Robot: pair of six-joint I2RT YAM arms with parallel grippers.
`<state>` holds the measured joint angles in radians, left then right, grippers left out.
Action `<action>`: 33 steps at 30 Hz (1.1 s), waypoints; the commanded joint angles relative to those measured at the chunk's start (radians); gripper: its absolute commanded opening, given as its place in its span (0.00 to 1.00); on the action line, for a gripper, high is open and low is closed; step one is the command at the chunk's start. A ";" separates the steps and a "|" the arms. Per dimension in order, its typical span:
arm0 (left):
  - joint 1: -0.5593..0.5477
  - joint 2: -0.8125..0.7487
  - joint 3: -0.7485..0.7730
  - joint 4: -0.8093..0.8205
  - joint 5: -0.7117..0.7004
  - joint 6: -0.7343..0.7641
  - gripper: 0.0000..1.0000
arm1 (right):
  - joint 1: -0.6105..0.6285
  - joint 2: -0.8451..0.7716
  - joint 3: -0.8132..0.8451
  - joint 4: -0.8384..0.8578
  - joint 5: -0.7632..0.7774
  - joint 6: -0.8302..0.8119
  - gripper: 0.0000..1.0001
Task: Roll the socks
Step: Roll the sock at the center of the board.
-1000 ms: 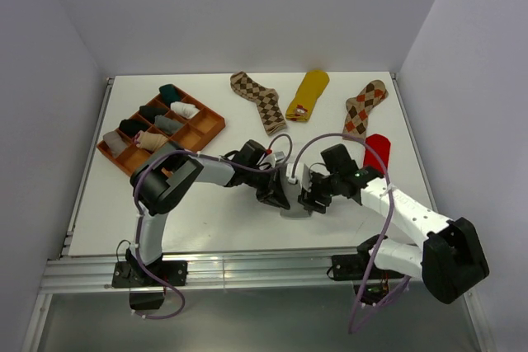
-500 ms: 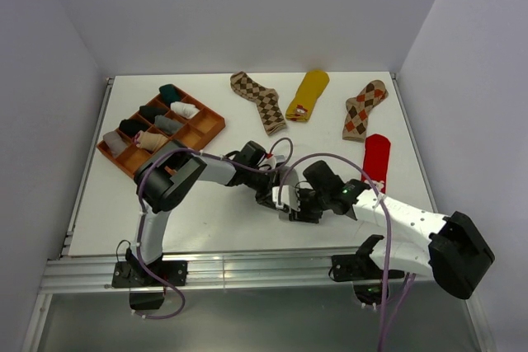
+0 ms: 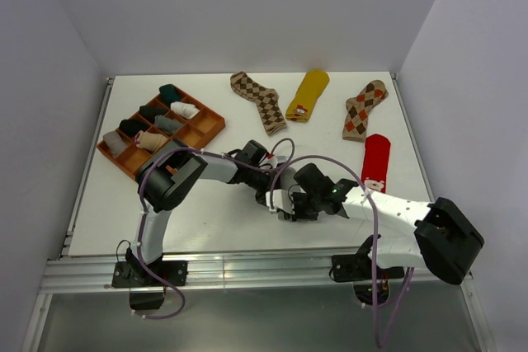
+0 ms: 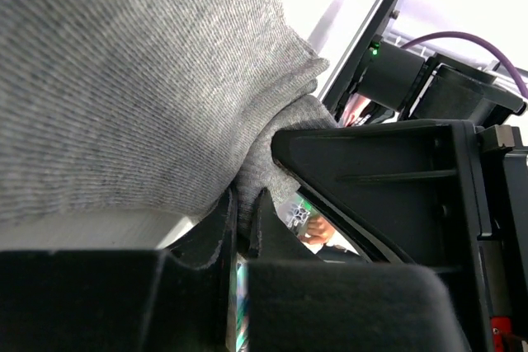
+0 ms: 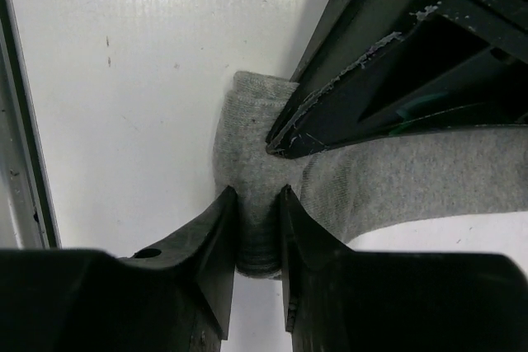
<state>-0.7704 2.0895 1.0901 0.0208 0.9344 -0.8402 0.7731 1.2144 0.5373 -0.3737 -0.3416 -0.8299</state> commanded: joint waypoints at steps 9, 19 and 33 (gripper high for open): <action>0.043 -0.118 -0.067 -0.045 -0.275 0.089 0.41 | -0.066 0.172 0.098 -0.178 -0.103 0.005 0.16; 0.085 -0.288 -0.229 0.211 -0.420 -0.025 0.47 | -0.235 0.398 0.318 -0.492 -0.299 -0.103 0.15; 0.001 -0.594 -0.518 0.532 -0.604 0.129 0.49 | -0.374 0.852 0.705 -0.889 -0.468 -0.227 0.14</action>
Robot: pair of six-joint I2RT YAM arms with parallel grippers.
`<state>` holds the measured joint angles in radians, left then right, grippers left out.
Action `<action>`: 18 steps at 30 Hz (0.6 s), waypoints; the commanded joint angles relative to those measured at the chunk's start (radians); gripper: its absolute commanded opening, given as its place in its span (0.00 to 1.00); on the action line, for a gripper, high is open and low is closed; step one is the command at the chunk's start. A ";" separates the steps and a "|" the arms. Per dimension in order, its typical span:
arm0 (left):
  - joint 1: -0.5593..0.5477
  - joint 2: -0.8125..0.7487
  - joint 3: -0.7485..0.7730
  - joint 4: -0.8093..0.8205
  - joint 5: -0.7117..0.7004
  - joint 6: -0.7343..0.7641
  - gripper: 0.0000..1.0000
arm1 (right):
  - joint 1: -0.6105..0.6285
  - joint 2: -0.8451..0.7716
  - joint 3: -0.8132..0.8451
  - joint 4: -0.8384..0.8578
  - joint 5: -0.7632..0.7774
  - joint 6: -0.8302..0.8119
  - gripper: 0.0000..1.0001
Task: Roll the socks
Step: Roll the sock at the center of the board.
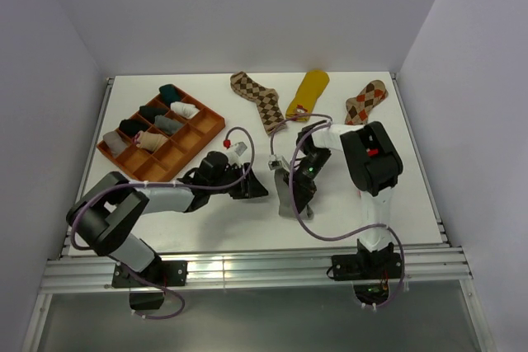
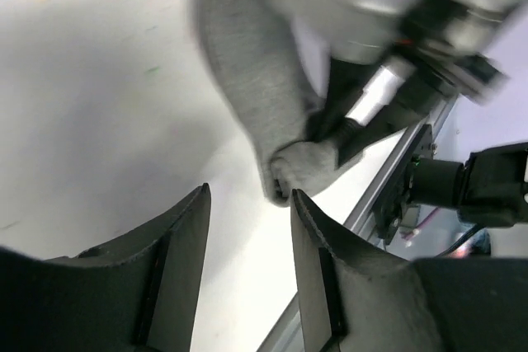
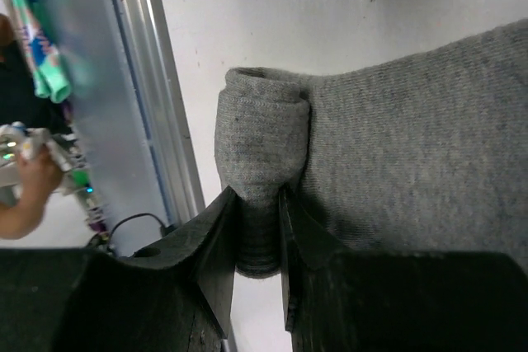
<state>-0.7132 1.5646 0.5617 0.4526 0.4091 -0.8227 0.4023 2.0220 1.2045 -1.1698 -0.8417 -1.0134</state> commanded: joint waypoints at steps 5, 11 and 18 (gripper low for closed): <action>-0.175 -0.054 0.111 -0.029 -0.205 0.301 0.54 | -0.011 0.109 0.098 -0.125 0.032 -0.022 0.14; -0.249 0.037 0.237 -0.136 -0.269 0.436 0.58 | -0.019 0.161 0.154 -0.156 0.021 -0.005 0.15; -0.298 0.149 0.302 -0.157 -0.254 0.488 0.57 | -0.019 0.185 0.181 -0.154 0.023 0.019 0.15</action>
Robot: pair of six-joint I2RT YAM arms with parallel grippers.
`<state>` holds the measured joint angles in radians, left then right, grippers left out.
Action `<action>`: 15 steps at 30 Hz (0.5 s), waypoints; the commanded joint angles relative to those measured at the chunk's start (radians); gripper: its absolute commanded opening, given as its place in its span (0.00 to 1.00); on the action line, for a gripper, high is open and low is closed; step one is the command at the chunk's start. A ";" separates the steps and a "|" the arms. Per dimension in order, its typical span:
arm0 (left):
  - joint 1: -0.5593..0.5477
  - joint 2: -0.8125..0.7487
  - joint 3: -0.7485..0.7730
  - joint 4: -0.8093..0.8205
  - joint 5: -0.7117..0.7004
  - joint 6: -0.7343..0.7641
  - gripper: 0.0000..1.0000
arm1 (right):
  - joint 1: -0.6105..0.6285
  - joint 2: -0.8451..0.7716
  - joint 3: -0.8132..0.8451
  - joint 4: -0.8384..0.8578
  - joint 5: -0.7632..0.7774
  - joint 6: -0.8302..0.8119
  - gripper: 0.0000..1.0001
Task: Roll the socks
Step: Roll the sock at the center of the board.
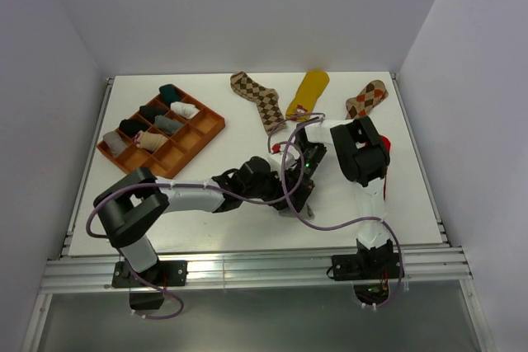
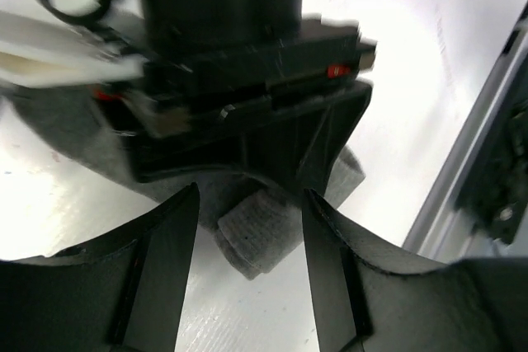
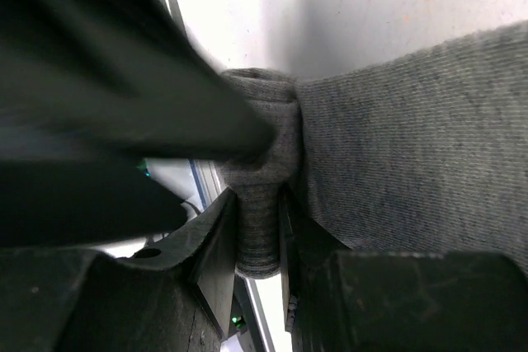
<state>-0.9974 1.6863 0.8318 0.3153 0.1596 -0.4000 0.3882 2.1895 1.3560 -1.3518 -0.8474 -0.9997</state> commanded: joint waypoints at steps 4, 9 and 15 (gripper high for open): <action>-0.014 0.035 0.016 -0.005 0.033 0.064 0.58 | -0.012 0.013 0.038 0.029 0.031 0.024 0.15; -0.014 0.073 0.020 -0.015 0.070 0.072 0.57 | -0.014 0.007 0.043 0.029 0.041 0.039 0.15; -0.014 0.096 0.010 0.001 0.170 0.061 0.56 | -0.017 0.003 0.032 0.074 0.062 0.084 0.15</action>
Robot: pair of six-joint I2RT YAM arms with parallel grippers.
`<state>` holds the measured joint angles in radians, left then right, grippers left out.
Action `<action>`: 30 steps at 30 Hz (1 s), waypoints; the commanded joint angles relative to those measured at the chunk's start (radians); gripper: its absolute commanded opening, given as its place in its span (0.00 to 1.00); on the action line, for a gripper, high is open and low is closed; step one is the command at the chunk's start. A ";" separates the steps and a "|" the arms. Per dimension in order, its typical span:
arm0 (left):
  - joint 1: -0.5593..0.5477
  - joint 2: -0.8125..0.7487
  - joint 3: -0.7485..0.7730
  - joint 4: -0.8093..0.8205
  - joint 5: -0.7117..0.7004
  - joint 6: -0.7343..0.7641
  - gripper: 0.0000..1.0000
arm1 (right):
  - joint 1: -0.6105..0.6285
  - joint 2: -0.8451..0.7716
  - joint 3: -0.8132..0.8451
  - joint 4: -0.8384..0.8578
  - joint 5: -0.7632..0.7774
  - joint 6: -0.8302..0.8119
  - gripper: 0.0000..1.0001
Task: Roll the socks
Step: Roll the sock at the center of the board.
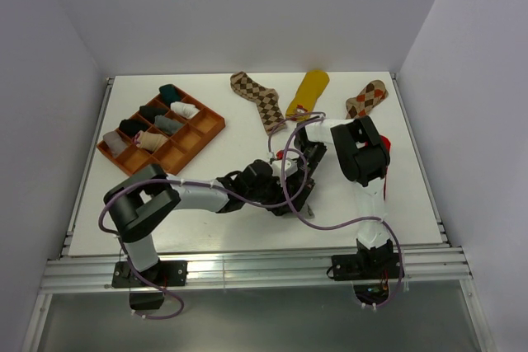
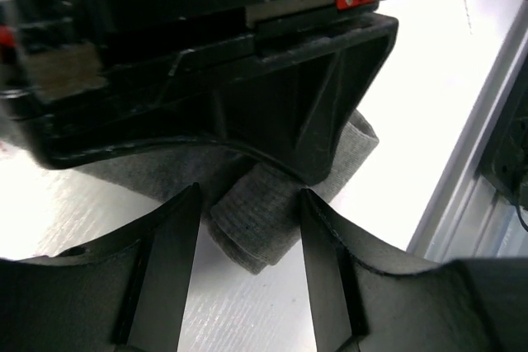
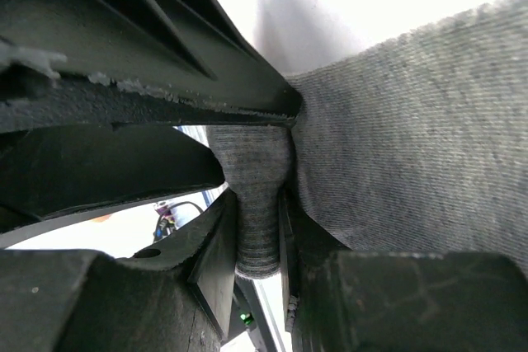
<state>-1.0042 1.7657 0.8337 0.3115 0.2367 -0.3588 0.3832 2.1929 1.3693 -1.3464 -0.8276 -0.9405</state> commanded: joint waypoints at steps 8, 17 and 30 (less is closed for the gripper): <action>-0.007 0.074 0.024 -0.008 0.136 -0.003 0.44 | -0.015 -0.012 0.005 0.111 0.065 0.072 0.15; -0.005 0.156 0.047 -0.080 0.142 -0.054 0.00 | -0.027 -0.221 -0.142 0.323 0.119 0.183 0.41; 0.088 0.208 0.041 -0.115 0.289 -0.134 0.00 | -0.251 -0.484 -0.219 0.392 0.053 0.197 0.52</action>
<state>-0.9253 1.9102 0.8986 0.3988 0.5114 -0.4873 0.1864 1.7905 1.1614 -1.0172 -0.7296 -0.7475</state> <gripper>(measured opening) 0.064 0.522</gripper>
